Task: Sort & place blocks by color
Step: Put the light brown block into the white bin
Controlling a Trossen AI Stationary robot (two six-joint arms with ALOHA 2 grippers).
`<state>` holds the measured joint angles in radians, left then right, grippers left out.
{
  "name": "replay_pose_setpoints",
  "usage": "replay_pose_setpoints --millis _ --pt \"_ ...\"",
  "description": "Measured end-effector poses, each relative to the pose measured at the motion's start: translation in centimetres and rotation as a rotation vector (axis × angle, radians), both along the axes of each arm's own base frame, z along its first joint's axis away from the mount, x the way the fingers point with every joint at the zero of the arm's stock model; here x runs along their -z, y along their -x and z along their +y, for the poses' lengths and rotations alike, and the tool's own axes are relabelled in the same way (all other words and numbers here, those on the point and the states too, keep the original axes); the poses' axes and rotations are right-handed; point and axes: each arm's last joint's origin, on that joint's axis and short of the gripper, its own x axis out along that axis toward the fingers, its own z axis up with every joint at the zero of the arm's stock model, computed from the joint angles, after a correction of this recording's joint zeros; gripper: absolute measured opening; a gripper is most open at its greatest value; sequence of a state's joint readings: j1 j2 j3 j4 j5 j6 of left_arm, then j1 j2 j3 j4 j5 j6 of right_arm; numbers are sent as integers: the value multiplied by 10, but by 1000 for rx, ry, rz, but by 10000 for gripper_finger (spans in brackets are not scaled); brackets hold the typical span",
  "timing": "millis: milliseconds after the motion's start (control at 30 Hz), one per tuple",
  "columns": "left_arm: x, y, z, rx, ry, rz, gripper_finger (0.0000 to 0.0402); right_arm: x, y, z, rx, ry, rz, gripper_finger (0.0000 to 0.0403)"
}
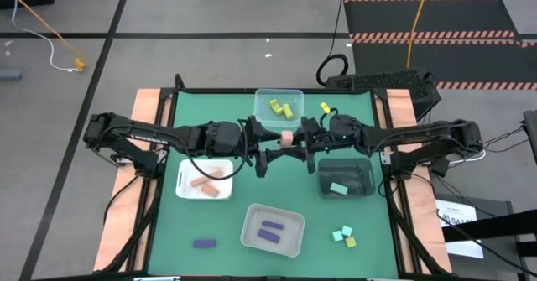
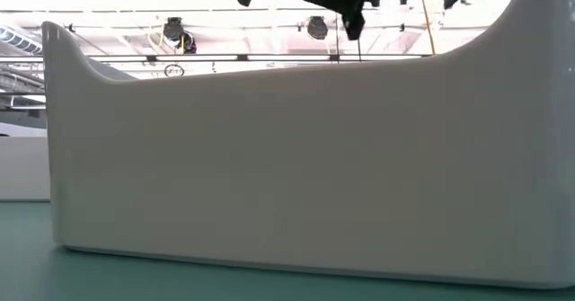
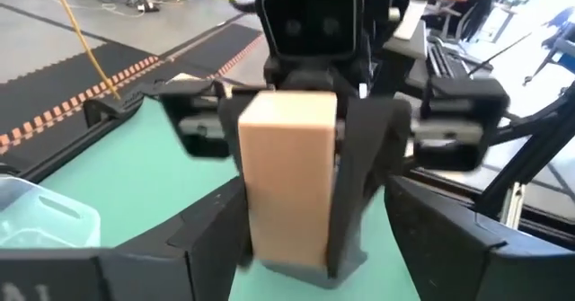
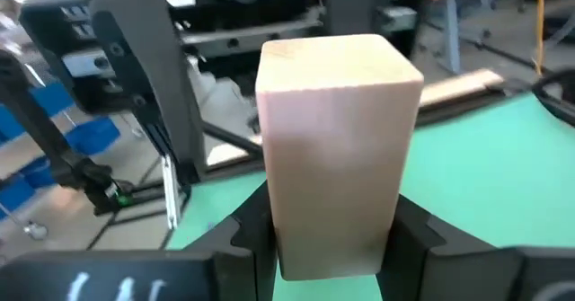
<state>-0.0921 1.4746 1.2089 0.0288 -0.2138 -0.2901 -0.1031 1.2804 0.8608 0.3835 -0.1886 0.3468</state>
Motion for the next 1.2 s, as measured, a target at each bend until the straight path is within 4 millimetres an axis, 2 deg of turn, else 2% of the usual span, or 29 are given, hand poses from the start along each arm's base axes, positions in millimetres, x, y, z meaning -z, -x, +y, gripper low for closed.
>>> replay_pose_setpoints --millis 233,433,533,667,833,967,1067,1200 --pt "0 0 -1 15 4 1 250 -10 40 -7 88 -34 172 114" --pt "0 0 -1 -2 56 -6 229 -35 68 -3 126 -10 77 114" --pt "0 0 -1 -14 102 -11 222 -40 80 -2 131 -33 73 114" --pt "0 0 -1 -17 109 -11 219 -27 96 1 151 -145 256 114" --pt "1 0 -1 -18 104 3 218 2 116 8 185 -325 633 114" --pt "4 1 0 -30 98 33 218 17 131 17 142 -445 884 114" --pt "8 3 0 -41 124 77 218 21 138 24 116 -498 990 114" --pt "18 7 0 -81 205 169 218 27 138 32 65 -511 1034 114"
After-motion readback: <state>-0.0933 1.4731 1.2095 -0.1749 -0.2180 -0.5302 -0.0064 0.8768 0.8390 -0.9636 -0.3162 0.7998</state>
